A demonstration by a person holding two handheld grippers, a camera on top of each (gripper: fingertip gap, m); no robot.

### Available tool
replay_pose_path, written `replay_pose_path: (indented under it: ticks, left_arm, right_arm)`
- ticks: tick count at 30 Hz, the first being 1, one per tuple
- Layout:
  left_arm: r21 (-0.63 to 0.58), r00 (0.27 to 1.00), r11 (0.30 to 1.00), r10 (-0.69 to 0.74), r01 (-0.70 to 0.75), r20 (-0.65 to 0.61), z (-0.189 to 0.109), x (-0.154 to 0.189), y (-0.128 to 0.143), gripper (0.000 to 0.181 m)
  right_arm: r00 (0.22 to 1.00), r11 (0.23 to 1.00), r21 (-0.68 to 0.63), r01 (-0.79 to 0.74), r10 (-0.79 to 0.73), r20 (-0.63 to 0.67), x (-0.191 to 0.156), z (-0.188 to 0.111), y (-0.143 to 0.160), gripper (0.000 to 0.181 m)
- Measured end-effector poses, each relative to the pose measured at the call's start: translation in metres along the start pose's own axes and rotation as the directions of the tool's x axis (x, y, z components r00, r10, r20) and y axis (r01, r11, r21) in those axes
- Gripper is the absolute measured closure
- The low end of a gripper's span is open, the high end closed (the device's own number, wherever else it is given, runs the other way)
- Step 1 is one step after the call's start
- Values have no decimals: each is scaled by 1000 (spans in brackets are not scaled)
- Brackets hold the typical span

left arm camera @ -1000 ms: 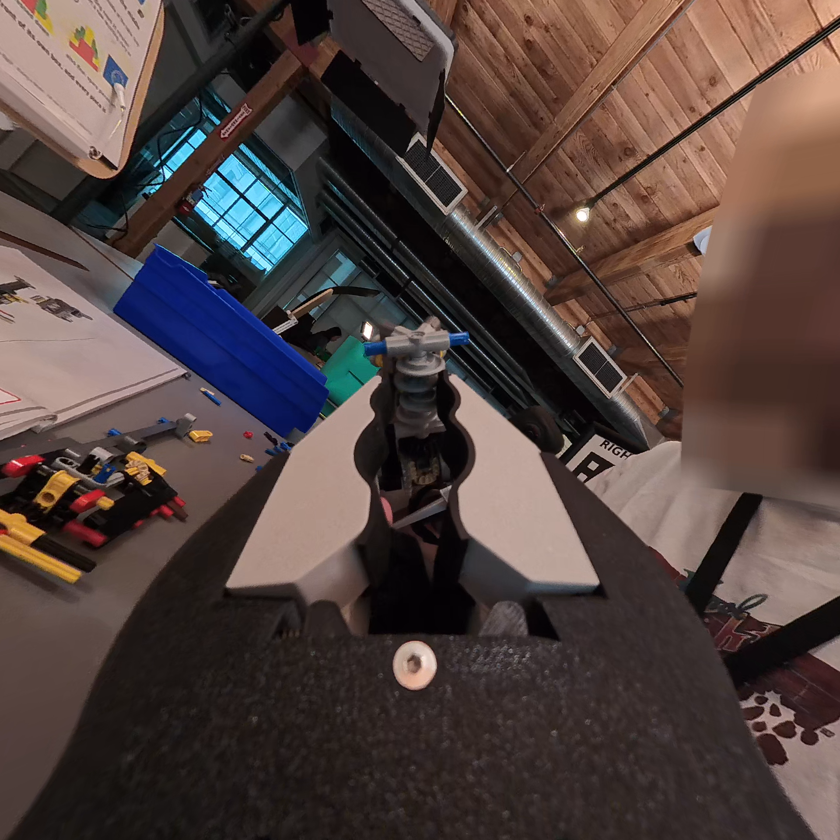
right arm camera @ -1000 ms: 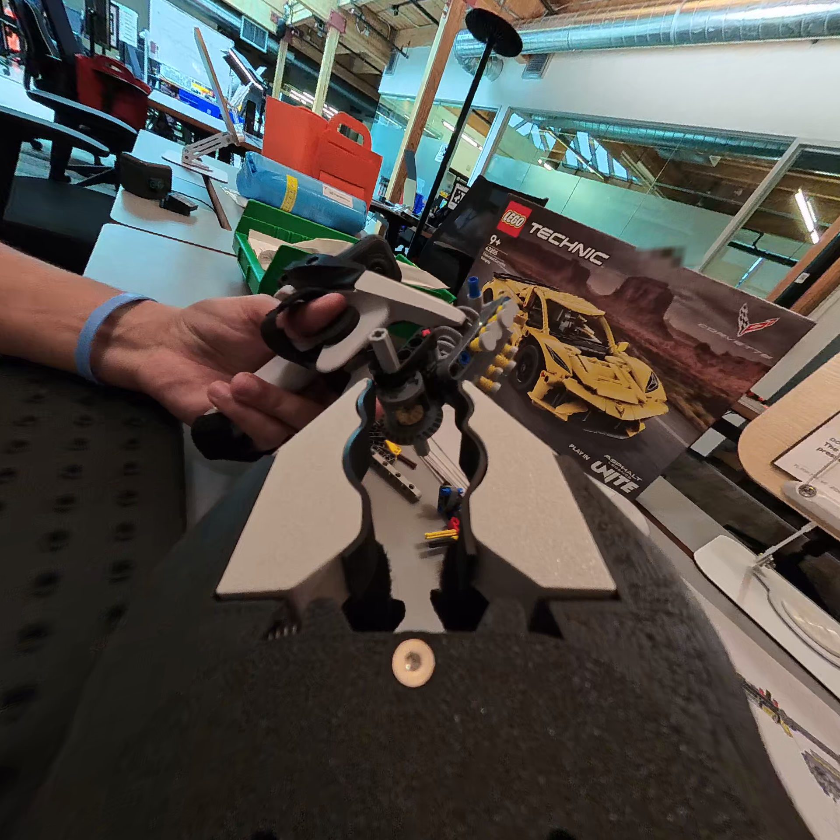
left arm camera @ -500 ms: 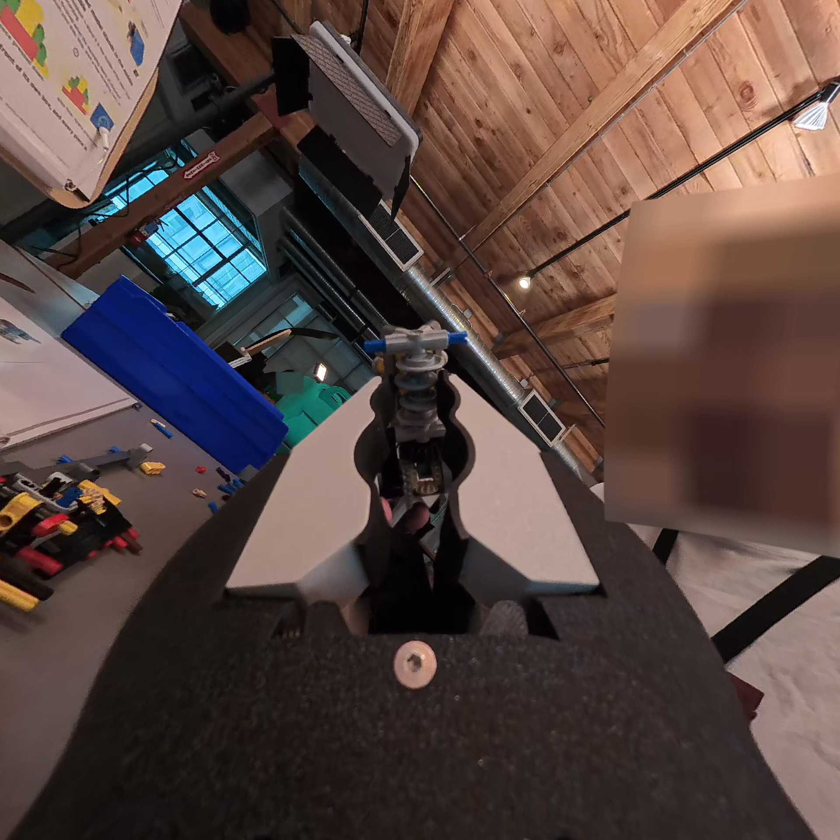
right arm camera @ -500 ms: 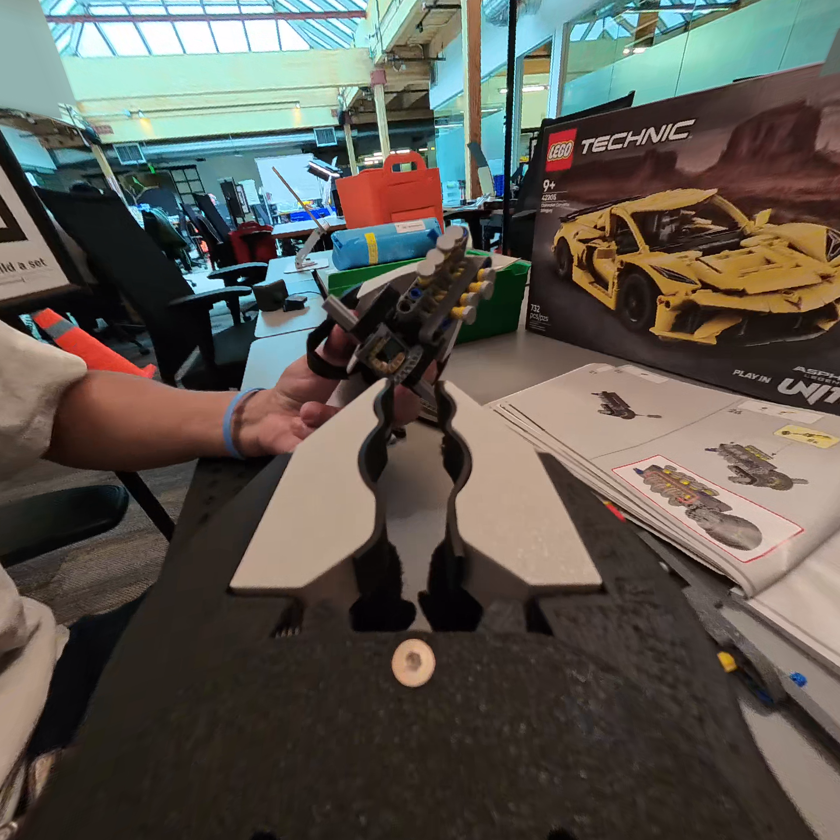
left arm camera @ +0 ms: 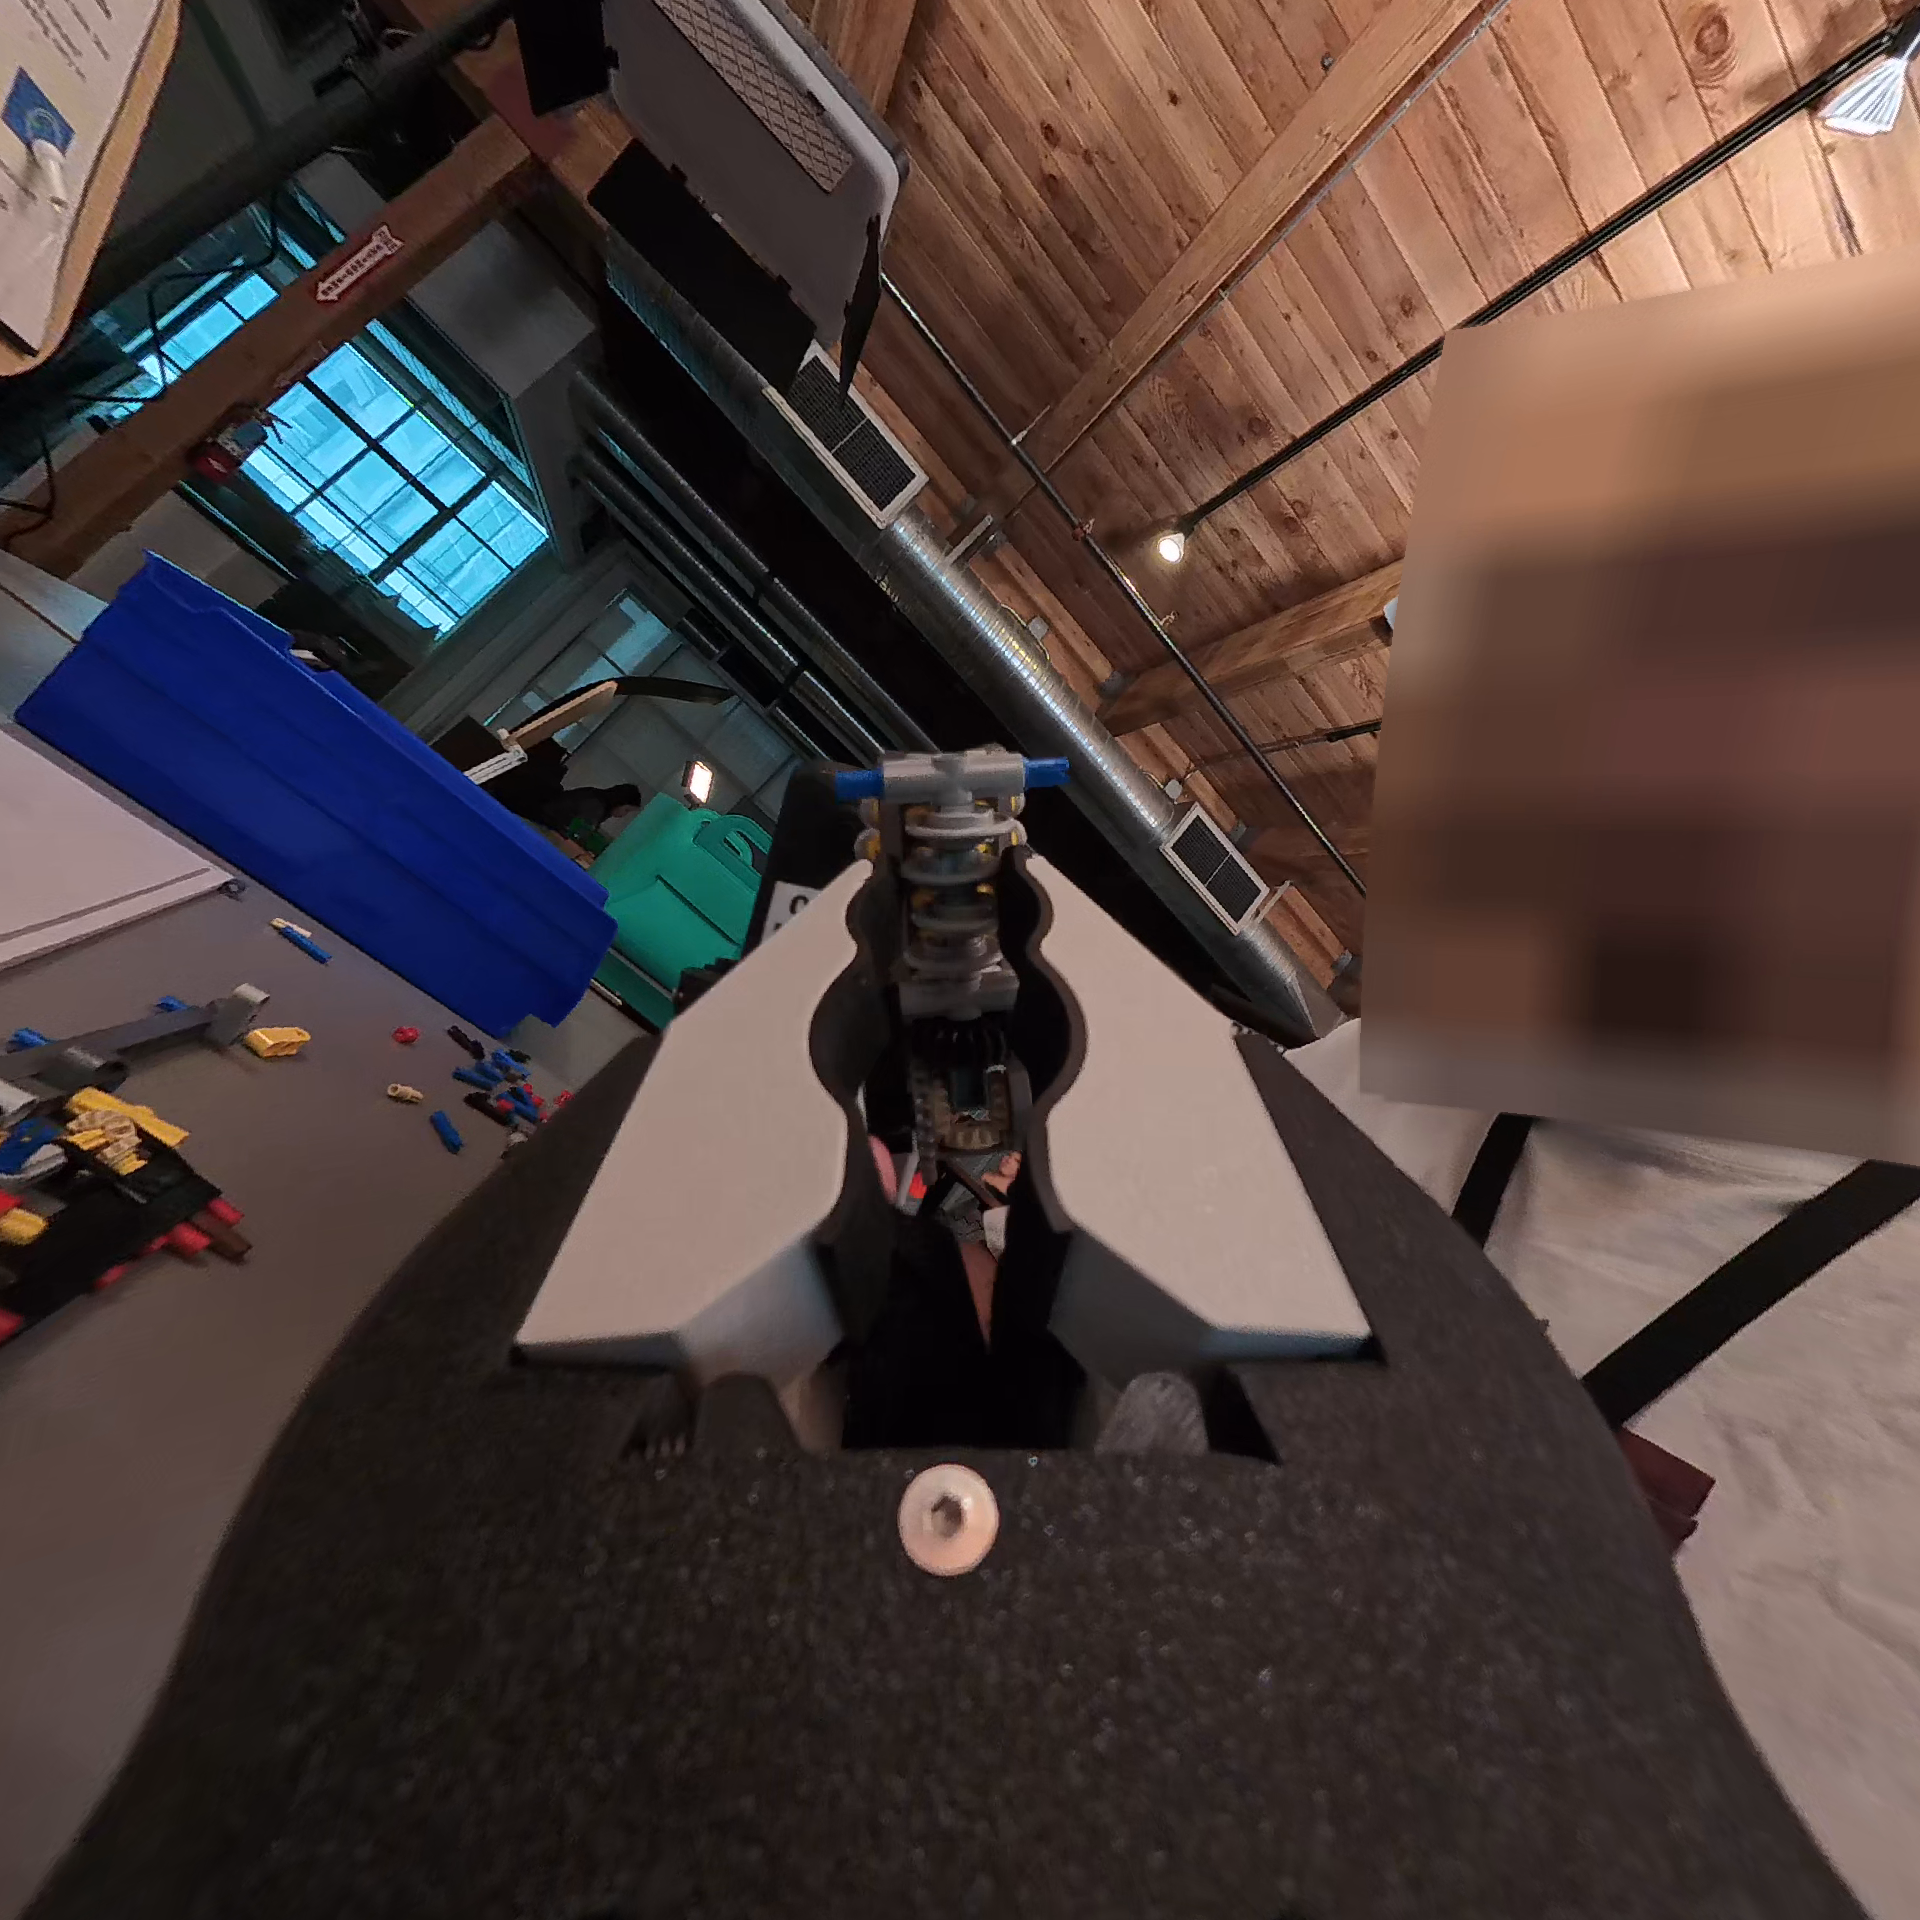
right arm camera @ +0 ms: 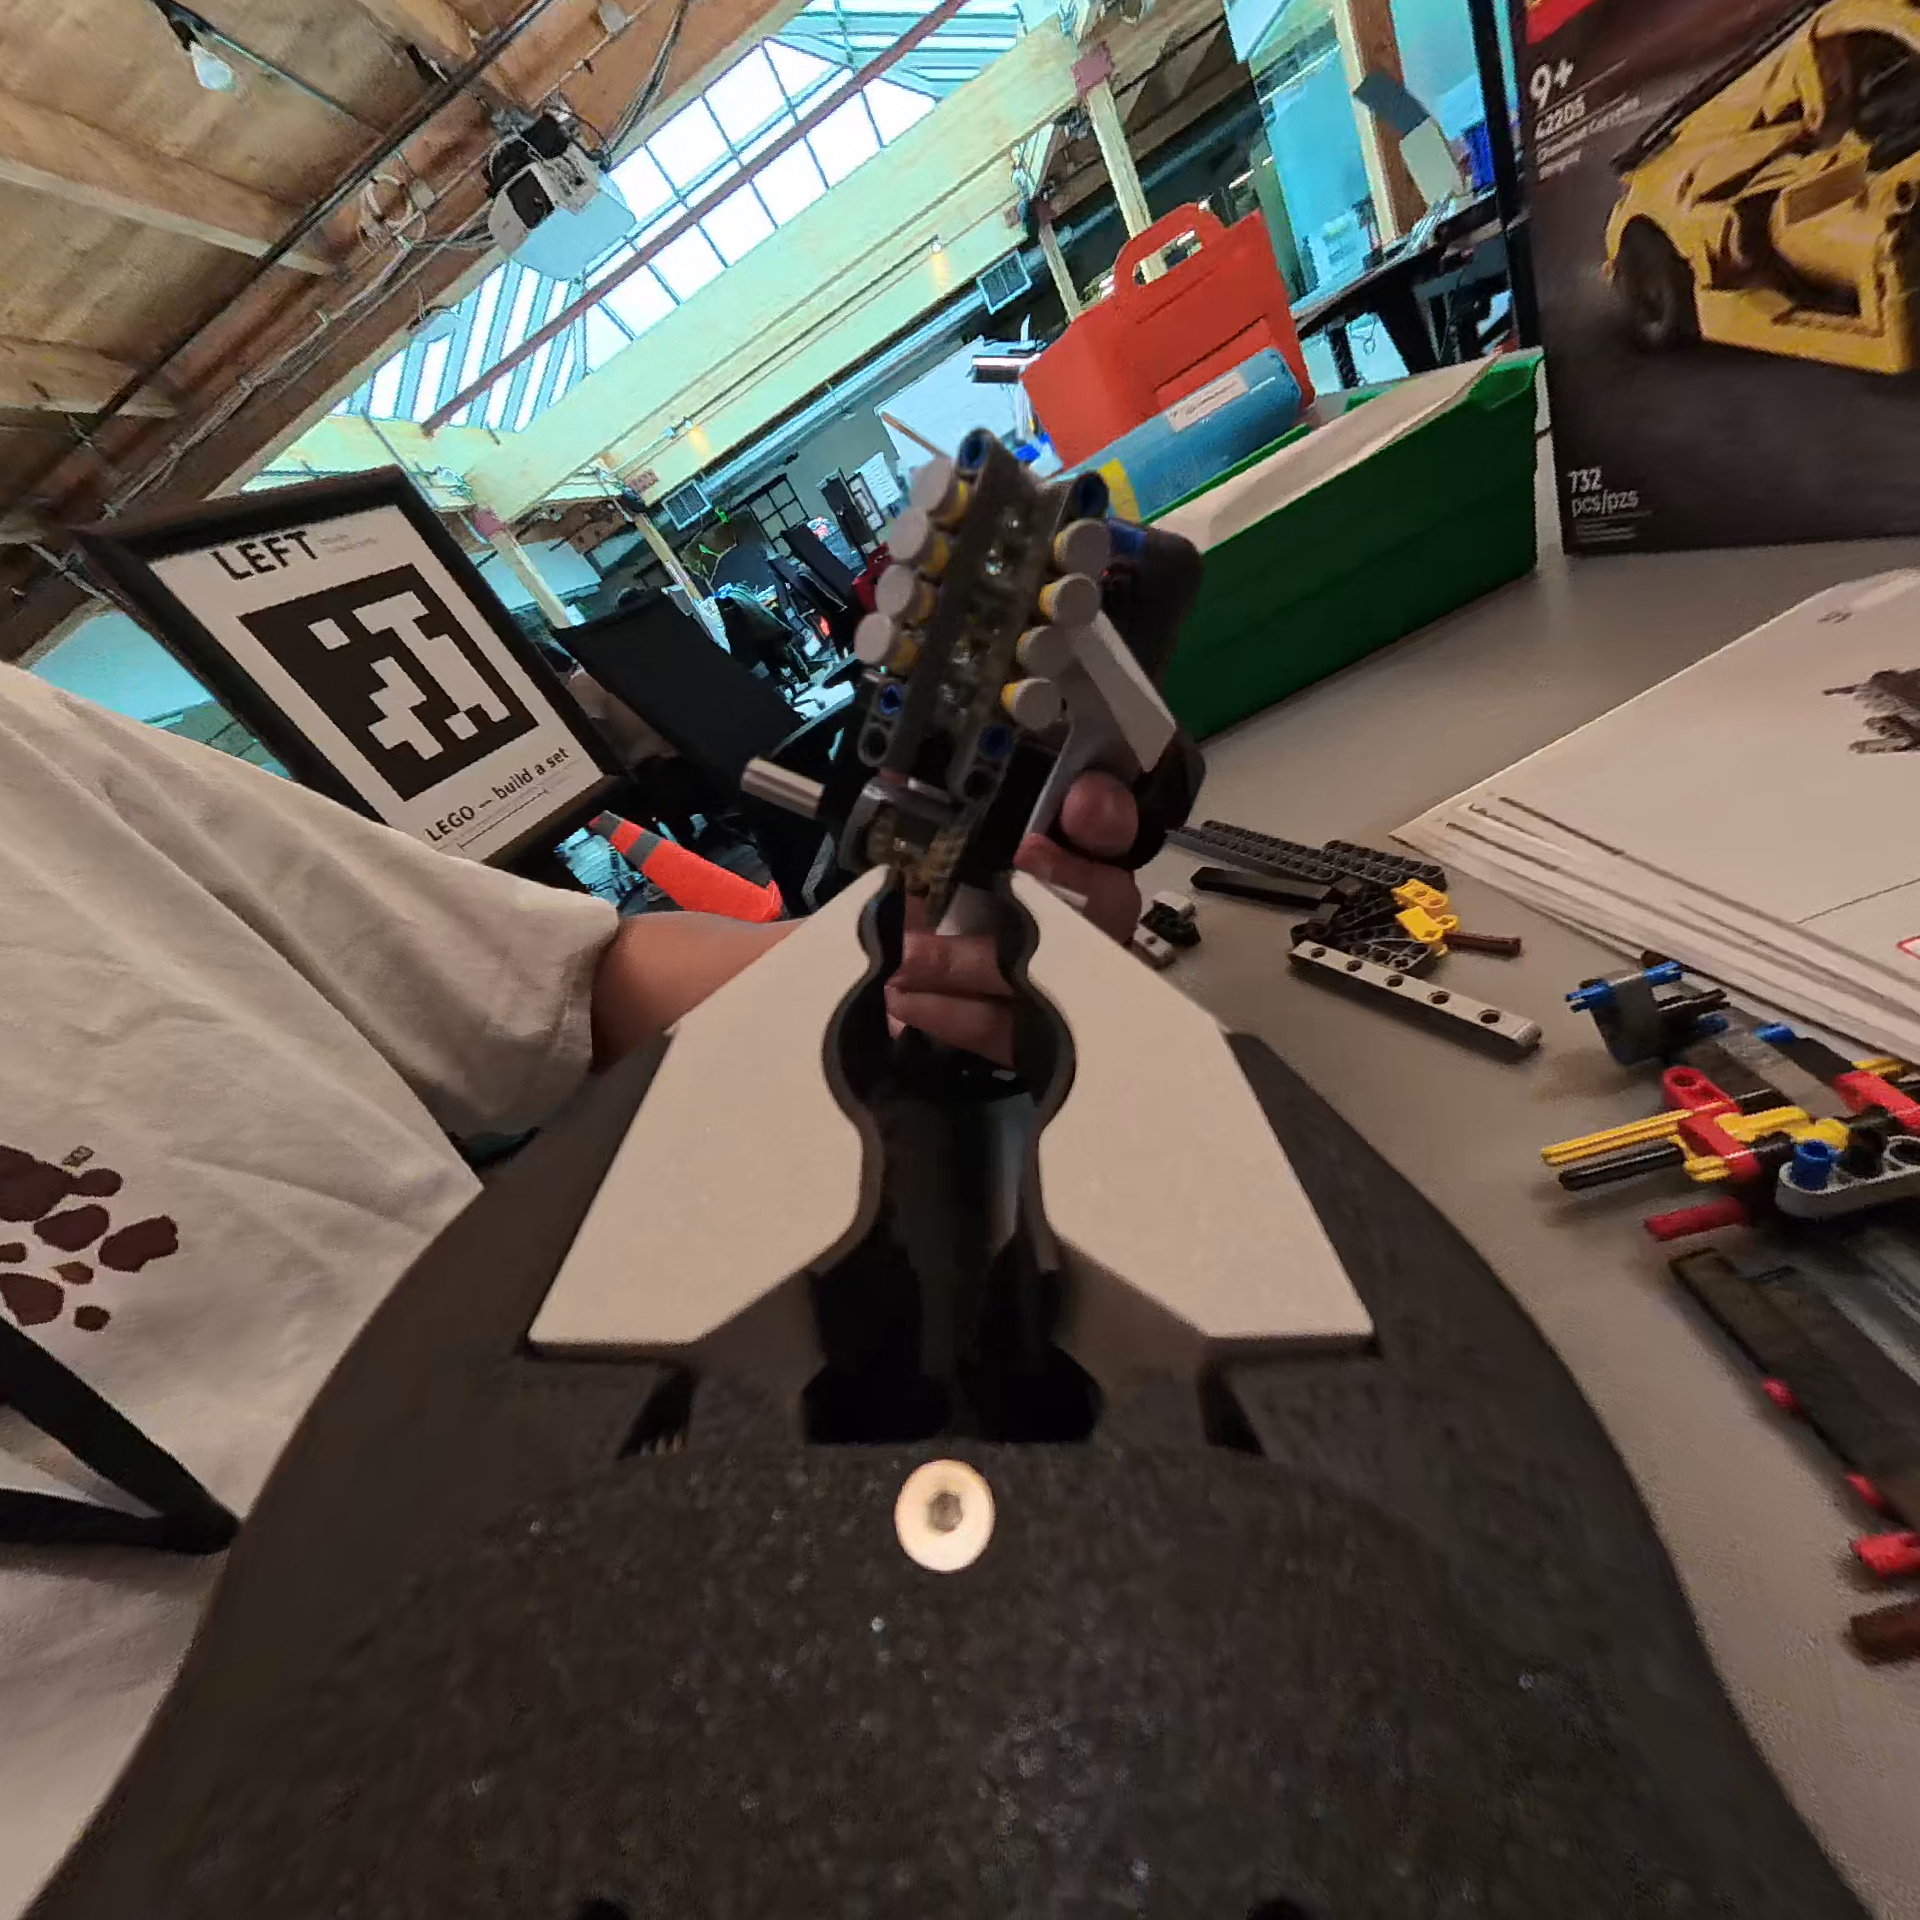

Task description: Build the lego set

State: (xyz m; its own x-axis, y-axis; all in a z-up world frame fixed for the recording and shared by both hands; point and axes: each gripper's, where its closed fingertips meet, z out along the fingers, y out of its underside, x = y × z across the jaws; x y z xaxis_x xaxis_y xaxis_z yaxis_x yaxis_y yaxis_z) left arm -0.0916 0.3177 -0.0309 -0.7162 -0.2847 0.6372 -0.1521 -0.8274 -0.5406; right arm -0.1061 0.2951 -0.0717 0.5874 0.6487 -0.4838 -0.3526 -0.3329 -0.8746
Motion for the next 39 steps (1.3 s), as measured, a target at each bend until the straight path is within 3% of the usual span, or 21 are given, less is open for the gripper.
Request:
replay_pose_path:
  ticks: [4, 10, 21, 34, 39]
  left_arm:
    - [-17, 1000, 1000, 11, -11, 0, 2, 0, 3, 165]
    - [-2, 999, 999, 36, -36, 28, -1, -1, -1, 165]
    - [-46, 993, 994, 102, -99, 67, -3, -2, 6, 167]
    - [-109, 978, 984, 156, -141, 138, -2, -14, 11, 167]
    - [-66, 989, 992, 111, -105, 96, -3, -8, 5, 166]
  right_arm:
    - [1000, 1000, -3, 16, -16, 3, -2, 1, 2, 178]
    - [997, 996, 55, -68, 66, 30, 4, -11, -12, 179]
    - [998, 993, 102, -58, 58, -6, 10, -20, -18, 180]
    - [997, 999, -24, -36, 34, -66, 18, -15, 1, 180]
    - [998, 997, 55, -46, 48, -36, 13, -16, -11, 180]
